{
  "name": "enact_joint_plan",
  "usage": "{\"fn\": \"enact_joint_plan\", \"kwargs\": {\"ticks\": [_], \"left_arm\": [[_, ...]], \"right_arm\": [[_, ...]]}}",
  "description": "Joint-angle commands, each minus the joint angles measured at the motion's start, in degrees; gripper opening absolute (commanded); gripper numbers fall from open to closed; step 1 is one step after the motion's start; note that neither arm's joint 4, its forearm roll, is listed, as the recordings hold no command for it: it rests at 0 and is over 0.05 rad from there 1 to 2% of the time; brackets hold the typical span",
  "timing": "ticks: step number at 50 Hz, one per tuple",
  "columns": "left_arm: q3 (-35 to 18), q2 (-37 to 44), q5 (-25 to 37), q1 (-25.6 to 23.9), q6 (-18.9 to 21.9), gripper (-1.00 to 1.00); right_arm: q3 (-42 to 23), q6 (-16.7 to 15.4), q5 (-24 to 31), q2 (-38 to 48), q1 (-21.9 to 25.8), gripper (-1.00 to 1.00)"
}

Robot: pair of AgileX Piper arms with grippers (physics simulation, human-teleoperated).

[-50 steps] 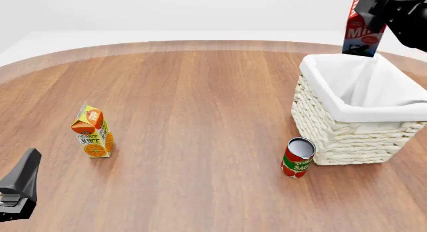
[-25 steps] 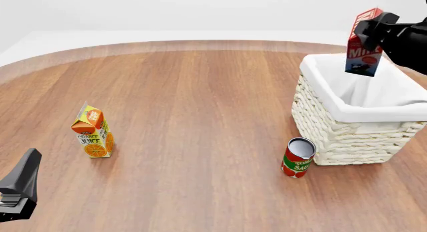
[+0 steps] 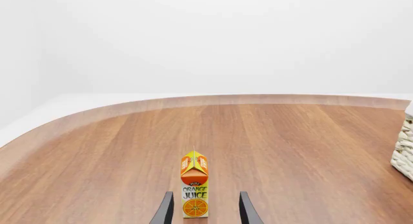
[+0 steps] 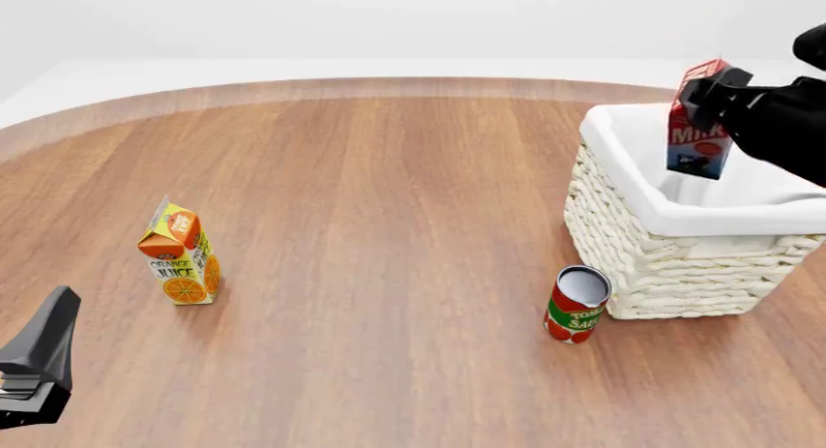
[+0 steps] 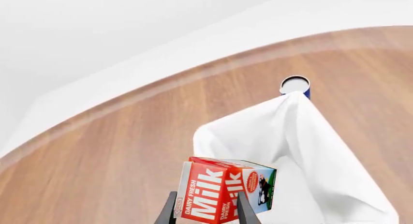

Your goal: Pick the milk and place it in the basket.

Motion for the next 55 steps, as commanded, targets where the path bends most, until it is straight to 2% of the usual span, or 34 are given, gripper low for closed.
{"fn": "enact_joint_plan", "kwargs": {"ticks": [1, 30, 55], "left_arm": [[0.00, 0.00, 0.00, 0.00, 0.00, 1.00], [0.00, 0.00, 0.00, 0.00, 0.00, 1.00], [0.00, 0.00, 0.00, 0.00, 0.00, 1.00]], "right_arm": [[0.09, 0.88, -1.89, 0.95, -1.51, -1.00], [2.34, 1.72, -7.70, 7.56, -2.94, -1.00], [-2.96, 0.32, -9.25, 17.06, -4.31, -1.00]]}}
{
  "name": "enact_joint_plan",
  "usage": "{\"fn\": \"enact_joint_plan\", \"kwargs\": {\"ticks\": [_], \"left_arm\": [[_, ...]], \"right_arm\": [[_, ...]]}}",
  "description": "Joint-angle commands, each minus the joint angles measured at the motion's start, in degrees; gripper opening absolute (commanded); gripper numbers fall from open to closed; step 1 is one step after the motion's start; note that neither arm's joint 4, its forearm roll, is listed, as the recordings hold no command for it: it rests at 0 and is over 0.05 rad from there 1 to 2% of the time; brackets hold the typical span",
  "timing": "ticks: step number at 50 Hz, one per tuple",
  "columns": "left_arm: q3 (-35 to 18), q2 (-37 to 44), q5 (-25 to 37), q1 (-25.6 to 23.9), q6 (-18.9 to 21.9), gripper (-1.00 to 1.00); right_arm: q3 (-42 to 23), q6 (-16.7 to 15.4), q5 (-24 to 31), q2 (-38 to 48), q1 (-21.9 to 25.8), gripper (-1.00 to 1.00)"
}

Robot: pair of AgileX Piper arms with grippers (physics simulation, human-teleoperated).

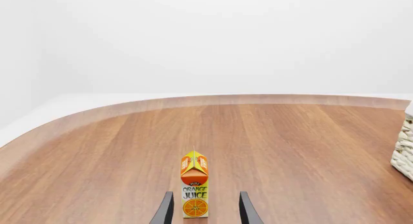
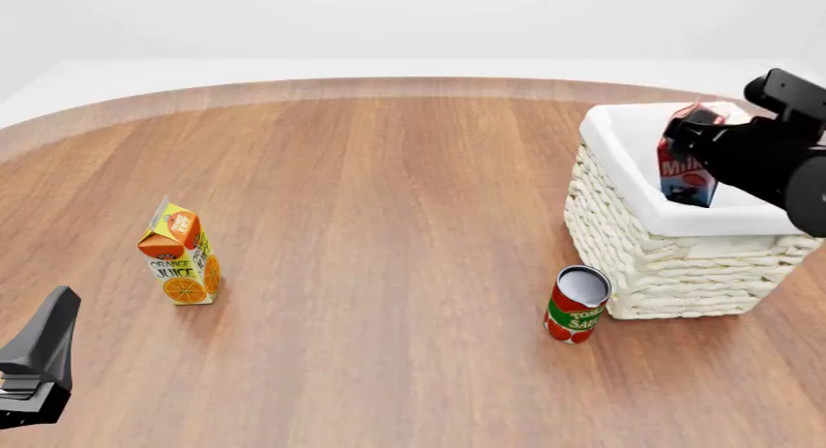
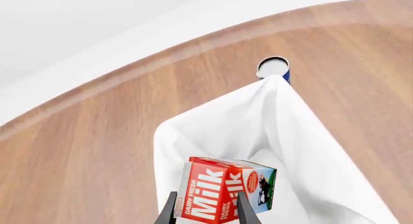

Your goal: Pick the milk and place it in the basket.

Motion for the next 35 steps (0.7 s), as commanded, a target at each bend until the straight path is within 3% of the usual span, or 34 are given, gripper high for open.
{"fn": "enact_joint_plan", "kwargs": {"ticks": [1, 35], "left_arm": [[0.00, 0.00, 0.00, 0.00, 0.00, 1.00], [0.00, 0.00, 0.00, 0.00, 0.00, 1.00]], "right_arm": [[-2.59, 0.91, -1.09, 2.79, -0.69, -1.00], [-2.50, 1.04, -3.59, 8.46, -1.29, -1.00]]}}
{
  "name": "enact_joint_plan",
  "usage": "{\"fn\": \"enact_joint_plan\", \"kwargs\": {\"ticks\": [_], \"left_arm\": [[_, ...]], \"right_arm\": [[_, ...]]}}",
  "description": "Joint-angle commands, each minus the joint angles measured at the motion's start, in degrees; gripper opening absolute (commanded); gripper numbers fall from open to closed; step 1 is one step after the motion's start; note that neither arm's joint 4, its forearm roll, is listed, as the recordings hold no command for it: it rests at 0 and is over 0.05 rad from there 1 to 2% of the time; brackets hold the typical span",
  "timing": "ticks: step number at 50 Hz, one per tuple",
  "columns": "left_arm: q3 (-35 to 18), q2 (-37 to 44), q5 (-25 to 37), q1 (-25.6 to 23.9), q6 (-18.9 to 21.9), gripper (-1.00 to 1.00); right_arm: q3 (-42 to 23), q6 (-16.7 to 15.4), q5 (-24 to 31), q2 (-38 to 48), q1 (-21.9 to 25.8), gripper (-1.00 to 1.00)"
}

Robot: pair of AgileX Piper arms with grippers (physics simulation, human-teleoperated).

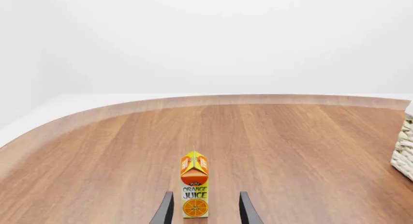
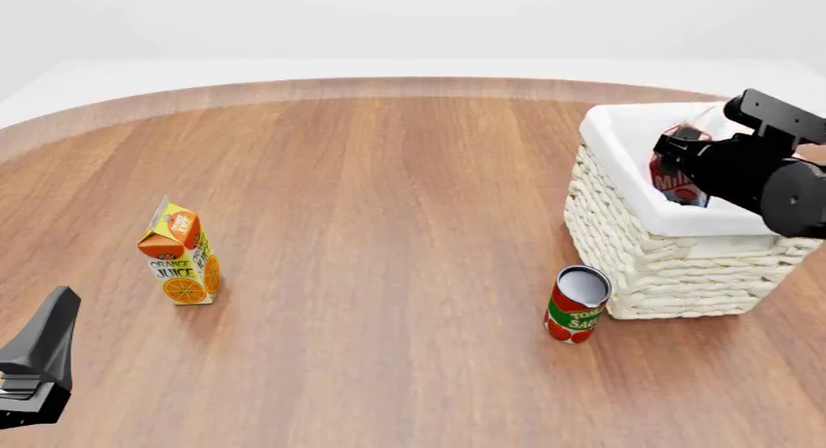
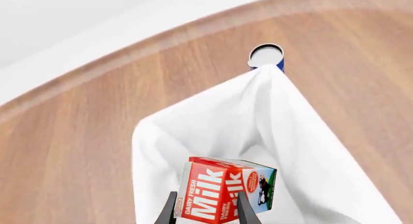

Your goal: Pick the milk and place it in the basket.

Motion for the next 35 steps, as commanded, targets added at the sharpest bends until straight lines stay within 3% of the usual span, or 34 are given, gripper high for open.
{"fn": "enact_joint_plan", "kwargs": {"ticks": [1, 18, 20, 21, 35], "left_arm": [[0.00, 0.00, 0.00, 0.00, 0.00, 1.00], [0.00, 0.00, 0.00, 0.00, 0.00, 1.00], [0.00, 0.00, 0.00, 0.00, 0.00, 1.00], [0.00, 0.00, 0.00, 0.00, 0.00, 1.00], [0.00, 0.00, 0.00, 0.00, 0.00, 1.00]], "right_arm": [[-1.07, 1.51, -1.41, 1.66, -0.15, -1.00], [-1.61, 1.50, -1.51, 2.84, 0.14, -1.00], [-1.91, 0.29, -0.80, 2.66, 0.42, -1.00], [-1.59, 1.20, -1.11, 2.34, 0.46, 1.00], [-1.57, 1.11, -0.44, 0.87, 0.79, 1.00]]}}
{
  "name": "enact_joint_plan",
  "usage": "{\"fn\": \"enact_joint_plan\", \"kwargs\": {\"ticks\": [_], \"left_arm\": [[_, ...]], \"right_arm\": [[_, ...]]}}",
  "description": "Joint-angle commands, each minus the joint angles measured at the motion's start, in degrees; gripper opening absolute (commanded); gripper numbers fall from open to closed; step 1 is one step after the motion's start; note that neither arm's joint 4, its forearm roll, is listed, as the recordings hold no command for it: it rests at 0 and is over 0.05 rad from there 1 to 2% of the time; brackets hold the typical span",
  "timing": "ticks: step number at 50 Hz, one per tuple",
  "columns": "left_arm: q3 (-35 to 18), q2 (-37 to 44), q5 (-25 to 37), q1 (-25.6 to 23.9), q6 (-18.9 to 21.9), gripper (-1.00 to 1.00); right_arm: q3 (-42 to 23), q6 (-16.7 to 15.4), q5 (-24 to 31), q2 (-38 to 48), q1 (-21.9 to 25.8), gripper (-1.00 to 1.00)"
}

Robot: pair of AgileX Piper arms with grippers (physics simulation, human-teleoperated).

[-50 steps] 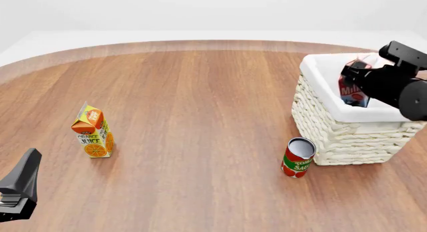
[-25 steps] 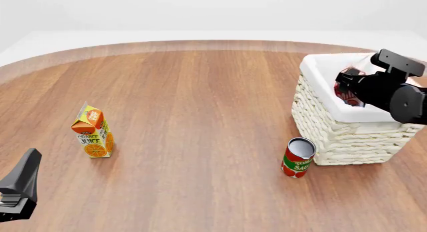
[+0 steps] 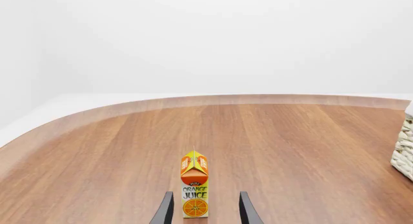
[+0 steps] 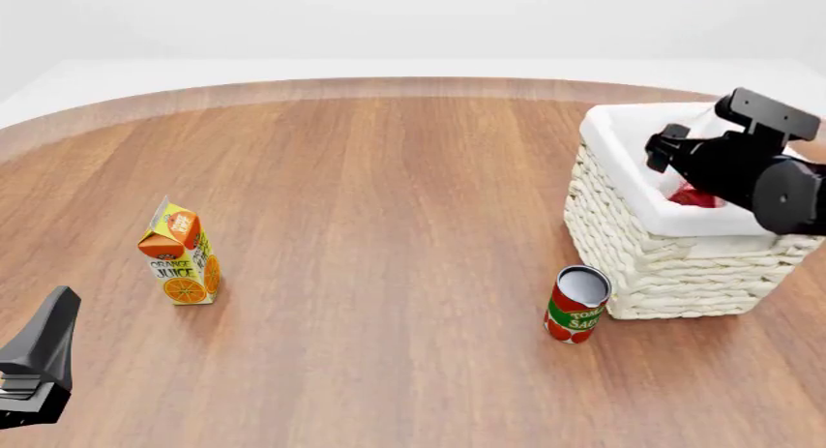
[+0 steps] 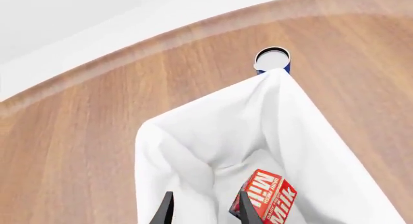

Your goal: Pick the milk and place it in the basket.

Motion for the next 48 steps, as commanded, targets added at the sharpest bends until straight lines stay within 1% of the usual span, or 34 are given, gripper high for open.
{"fn": "enact_joint_plan", "kwargs": {"ticks": [1, 2, 10, 29, 36, 40, 41, 42, 44, 45, 48], "left_arm": [[0.00, 0.00, 0.00, 0.00, 0.00, 1.00], [0.00, 0.00, 0.00, 0.00, 0.00, 1.00], [0.00, 0.00, 0.00, 0.00, 0.00, 1.00], [0.00, 0.00, 0.00, 0.00, 0.00, 1.00], [0.00, 0.00, 0.00, 0.00, 0.00, 1.00], [0.00, 0.00, 0.00, 0.00, 0.00, 1.00], [0.00, 0.00, 0.00, 0.00, 0.00, 1.00], [0.00, 0.00, 0.00, 0.00, 0.00, 1.00], [0.00, 0.00, 0.00, 0.00, 0.00, 1.00], [0.00, 0.00, 0.00, 0.00, 0.00, 1.00], [0.00, 0.00, 0.00, 0.00, 0.00, 1.00]], "right_arm": [[-0.32, 0.41, 0.51, -1.04, 0.37, 1.00], [-0.47, -0.03, 0.74, -1.02, 0.35, 1.00], [0.08, -0.21, 1.83, -3.41, 0.40, 1.00], [2.35, -2.14, 6.42, -12.55, 1.19, 1.00], [3.82, -4.56, 9.63, -17.61, 2.05, 1.00], [4.56, -5.37, 11.01, -20.08, 1.93, 1.00], [4.94, -6.14, 11.75, -21.26, 1.91, 1.00], [5.14, -6.08, 11.99, -21.85, 1.98, 1.00], [5.44, -7.62, 12.80, -22.86, 1.97, 1.00], [5.77, -7.06, 12.88, -23.43, 2.09, 1.00], [7.03, -7.43, 13.51, -25.79, 2.77, 1.00]]}}
